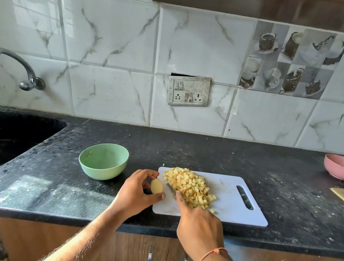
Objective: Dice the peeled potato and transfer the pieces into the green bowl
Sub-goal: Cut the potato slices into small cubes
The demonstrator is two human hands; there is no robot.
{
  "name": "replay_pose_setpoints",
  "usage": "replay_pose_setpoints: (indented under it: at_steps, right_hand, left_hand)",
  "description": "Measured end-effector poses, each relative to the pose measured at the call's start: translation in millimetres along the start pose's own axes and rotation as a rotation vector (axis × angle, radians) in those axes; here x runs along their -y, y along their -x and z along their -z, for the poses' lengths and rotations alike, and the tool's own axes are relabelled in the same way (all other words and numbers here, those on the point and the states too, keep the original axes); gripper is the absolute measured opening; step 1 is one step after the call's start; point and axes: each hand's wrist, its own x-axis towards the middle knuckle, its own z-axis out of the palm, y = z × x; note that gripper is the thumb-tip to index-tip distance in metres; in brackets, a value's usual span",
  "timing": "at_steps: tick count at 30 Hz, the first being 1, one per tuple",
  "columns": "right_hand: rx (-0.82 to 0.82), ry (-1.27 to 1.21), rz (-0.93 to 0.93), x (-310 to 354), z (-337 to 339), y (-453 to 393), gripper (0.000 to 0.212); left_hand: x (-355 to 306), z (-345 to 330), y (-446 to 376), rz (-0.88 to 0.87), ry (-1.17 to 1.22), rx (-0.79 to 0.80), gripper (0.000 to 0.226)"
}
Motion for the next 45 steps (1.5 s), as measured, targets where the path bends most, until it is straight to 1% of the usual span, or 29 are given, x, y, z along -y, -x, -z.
replay_pose_setpoints:
  at_steps: [6, 11, 15, 18, 26, 32, 37, 45]
  right_hand:
    - [-0.004, 0.001, -0.013, -9.0, 0.9, -1.3, 0.074]
    - [-0.050, -0.111, 0.053, -8.4, 9.3, 1.6, 0.066]
    - [-0.104, -0.175, 0.087, -9.0, 13.4, 1.0, 0.059]
    - [-0.132, -0.220, 0.086, -9.0, 14.6, 0.8, 0.056]
    - [-0.149, -0.263, 0.087, 2.4, 20.3, -0.8, 0.054]
    - [-0.114, -0.173, 0.110, 10.8, 23.8, 1.9, 0.053]
    - [-0.041, -0.121, 0.107, 17.3, 24.4, -4.9, 0.052]
    - [0.036, -0.167, 0.145, 6.4, 20.8, 0.7, 0.064]
  left_hand:
    - [-3.5, -2.7, -0.3, -0.045, -0.108, 0.103, 0.073]
    - [0.6, 7.0, -3.8, -0.068, -0.141, 0.162, 0.079]
    - [5.2, 15.4, -3.5, -0.084, -0.181, 0.202, 0.063]
    - [5.3, 14.1, -2.2, -0.087, -0.174, 0.188, 0.052]
    - [4.4, 10.4, -1.8, -0.055, -0.160, 0.148, 0.048]
    - [7.1, 9.8, -4.1, -0.031, -0.153, 0.151, 0.046]
    - [7.6, 9.1, -7.8, 0.011, -0.157, 0.161, 0.049]
    - [5.8, 8.6, -9.6, 0.057, -0.160, 0.167, 0.052]
